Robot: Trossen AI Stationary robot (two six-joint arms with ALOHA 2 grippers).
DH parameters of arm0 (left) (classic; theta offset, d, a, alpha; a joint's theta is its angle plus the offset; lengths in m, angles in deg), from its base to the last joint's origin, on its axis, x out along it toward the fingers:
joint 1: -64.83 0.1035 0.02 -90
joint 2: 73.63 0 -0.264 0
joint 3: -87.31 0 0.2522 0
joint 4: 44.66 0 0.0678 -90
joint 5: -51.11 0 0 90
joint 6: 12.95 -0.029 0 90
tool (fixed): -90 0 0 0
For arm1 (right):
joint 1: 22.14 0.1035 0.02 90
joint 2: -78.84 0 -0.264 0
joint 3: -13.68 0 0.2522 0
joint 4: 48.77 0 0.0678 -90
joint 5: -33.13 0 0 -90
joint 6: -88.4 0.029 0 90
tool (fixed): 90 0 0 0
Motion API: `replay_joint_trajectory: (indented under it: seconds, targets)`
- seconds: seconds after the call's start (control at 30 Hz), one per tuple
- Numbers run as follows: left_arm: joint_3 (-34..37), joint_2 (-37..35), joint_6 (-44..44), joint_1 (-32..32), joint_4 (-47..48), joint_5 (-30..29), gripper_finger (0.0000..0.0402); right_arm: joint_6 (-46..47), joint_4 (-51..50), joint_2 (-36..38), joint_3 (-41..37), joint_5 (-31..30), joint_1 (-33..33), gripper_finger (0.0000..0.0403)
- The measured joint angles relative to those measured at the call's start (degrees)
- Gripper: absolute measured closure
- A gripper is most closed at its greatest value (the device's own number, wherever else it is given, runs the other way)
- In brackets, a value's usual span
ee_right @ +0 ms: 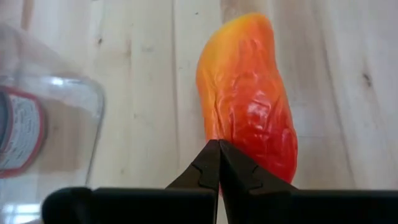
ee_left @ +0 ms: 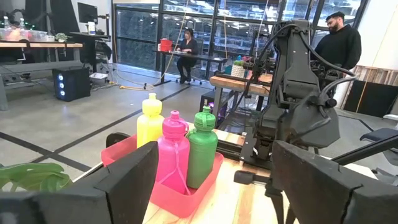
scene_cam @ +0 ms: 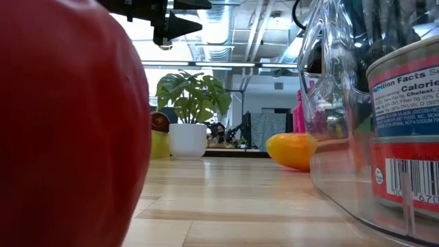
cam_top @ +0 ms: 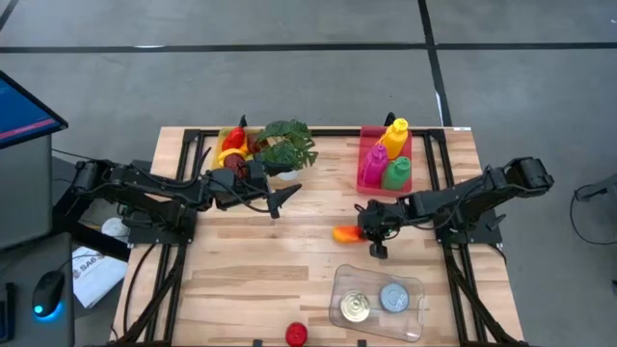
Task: Pick & Place Food Item
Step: Put the orange mango into the yellow bin
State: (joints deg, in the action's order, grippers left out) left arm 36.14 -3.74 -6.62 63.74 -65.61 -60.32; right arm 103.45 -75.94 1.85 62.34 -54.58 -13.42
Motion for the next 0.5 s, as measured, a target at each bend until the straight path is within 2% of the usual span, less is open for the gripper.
replay_joint_trajectory:
  seconds: [0.37,0.5]
  targets:
    - [0.0,0.0,-0.01,0.0,0.0,0.02,0.0097,0.01,0.35,0.91,0.24,0.87,-1.3,0.0403]
    - [0.0,0.0,0.0,0.0,0.0,0.02,0.0097,0.0,0.61,3.34,2.19,3.38,-1.3,0.0403]
